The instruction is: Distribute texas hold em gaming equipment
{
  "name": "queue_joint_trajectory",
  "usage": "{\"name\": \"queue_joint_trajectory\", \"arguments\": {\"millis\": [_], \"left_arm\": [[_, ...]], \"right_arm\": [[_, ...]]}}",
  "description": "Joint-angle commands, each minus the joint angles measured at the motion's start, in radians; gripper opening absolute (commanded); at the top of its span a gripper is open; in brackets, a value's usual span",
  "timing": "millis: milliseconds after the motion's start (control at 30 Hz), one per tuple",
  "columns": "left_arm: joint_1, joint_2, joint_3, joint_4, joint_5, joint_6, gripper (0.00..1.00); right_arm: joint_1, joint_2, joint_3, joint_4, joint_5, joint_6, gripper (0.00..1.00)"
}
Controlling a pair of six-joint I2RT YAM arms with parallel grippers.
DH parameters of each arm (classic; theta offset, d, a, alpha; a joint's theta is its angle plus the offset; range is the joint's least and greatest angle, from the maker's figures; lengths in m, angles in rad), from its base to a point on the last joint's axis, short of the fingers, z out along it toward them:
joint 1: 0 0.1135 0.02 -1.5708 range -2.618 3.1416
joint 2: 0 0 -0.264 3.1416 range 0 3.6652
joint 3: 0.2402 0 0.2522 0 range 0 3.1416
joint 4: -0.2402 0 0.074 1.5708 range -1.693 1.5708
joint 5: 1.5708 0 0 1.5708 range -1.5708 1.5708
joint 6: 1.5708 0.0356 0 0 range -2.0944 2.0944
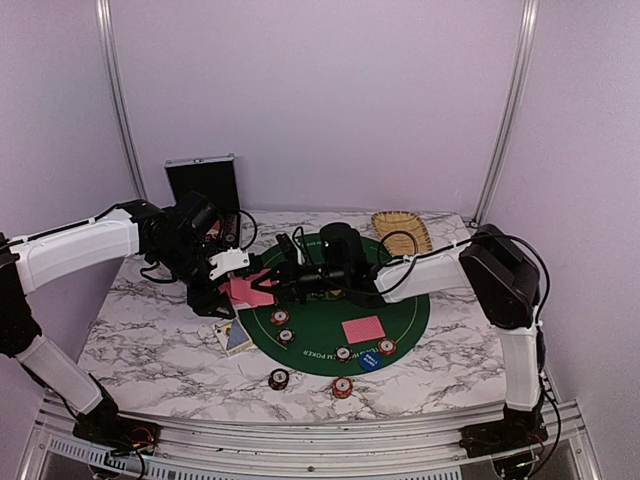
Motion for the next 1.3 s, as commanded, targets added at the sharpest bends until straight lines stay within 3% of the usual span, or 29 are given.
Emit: {"name": "queue_joint_trajectory", "arguments": {"millis": [0, 400, 567, 667, 1133, 1267], "left_arm": [[-0.001, -0.006, 0.031, 0.003, 0.019, -0.001, 0.03], [-0.001, -0.005, 0.033, 0.003, 0.021, 0.001, 0.03], [-0.001, -0.005, 0.035, 0.004, 0.019, 0.001, 0.02], [-0.001, -0.004, 0.036, 0.003, 0.019, 0.001, 0.02], [-0.001, -0.011, 0.026, 0.003, 0.016, 0.005, 0.02], [-0.001, -0.012, 0.024, 0.003, 0.016, 0.006, 0.02]], "right_arm": [[-0.012, -0.056, -0.018, -0.032, 0.007, -0.02, 0.0], [-0.042, -0.101, -0.071, -0.025, -0.009, -0.024, 0.0], [-0.04, -0.089, -0.073, -0.002, -0.023, -0.01, 0.17], [-0.038, -0.087, -0.071, 0.008, -0.025, -0.003, 0.2], [-0.039, -0.113, -0.068, -0.073, -0.033, -0.049, 0.2], [-0.044, -0.132, -0.067, -0.129, -0.022, -0.084, 0.12]]}}
